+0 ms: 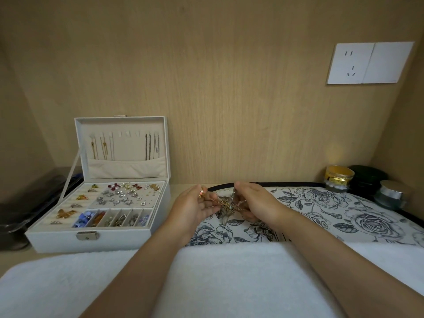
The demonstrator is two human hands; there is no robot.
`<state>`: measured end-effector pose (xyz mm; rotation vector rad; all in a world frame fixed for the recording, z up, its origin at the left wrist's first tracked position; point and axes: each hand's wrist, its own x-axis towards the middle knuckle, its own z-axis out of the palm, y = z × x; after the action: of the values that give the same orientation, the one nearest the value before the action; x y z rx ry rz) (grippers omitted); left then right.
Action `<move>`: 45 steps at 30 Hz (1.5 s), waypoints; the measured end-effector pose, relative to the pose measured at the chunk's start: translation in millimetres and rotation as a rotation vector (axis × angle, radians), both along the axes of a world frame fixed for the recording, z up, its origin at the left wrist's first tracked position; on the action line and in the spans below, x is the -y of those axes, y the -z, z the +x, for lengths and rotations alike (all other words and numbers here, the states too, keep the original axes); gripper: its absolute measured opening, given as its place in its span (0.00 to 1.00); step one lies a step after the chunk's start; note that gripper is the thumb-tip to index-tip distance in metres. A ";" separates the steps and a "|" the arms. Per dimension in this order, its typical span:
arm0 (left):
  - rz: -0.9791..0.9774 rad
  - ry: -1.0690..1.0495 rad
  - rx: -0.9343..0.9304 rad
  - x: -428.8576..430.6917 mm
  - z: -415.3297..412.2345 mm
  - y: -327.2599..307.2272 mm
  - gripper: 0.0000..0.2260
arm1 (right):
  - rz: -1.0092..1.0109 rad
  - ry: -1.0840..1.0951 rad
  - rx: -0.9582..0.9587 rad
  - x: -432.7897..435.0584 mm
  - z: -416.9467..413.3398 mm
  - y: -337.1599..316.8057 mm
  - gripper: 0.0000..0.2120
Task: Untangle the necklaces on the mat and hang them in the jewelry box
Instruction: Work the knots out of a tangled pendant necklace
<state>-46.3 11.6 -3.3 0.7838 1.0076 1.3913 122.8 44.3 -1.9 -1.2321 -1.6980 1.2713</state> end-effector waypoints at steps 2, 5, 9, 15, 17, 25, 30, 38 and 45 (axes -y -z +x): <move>0.009 0.022 -0.011 -0.5 -0.8 1.8 0.14 | 0.020 -0.013 0.007 -0.2 0.7 -0.1 0.16; -0.003 0.009 -0.108 -1.6 -0.3 4.7 0.15 | 0.055 -0.099 0.040 1.2 3.3 -1.8 0.06; -0.018 -0.023 -0.143 -2.7 1.0 5.2 0.16 | 0.019 -0.160 0.010 1.1 4.0 -0.5 0.12; -0.053 0.009 -0.092 -7.2 0.0 9.5 0.16 | 0.080 0.105 -0.213 -1.6 -2.8 0.5 0.06; -0.050 0.033 -0.180 -5.4 -2.6 10.7 0.15 | 0.119 0.167 -0.235 -1.1 -3.8 -1.1 0.06; 0.158 0.159 -0.856 5.5 -12.3 7.1 0.11 | 0.107 0.138 -0.373 -3.1 2.8 -5.8 0.07; 0.253 0.160 -1.254 2.5 -18.7 18.8 0.06 | 0.099 0.070 -0.343 -1.0 0.1 -4.9 0.07; 0.348 0.071 -0.938 -0.9 -6.4 18.1 0.02 | 0.064 -0.038 -0.333 3.8 -4.2 -6.8 0.07; 0.232 0.088 -0.707 0.5 -7.6 12.4 0.11 | 0.120 -0.002 -0.141 0.2 2.3 -10.0 0.06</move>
<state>-53.9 11.1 -15.7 1.5393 1.3319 1.1808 125.1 44.2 8.1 -1.0462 -1.6492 1.2094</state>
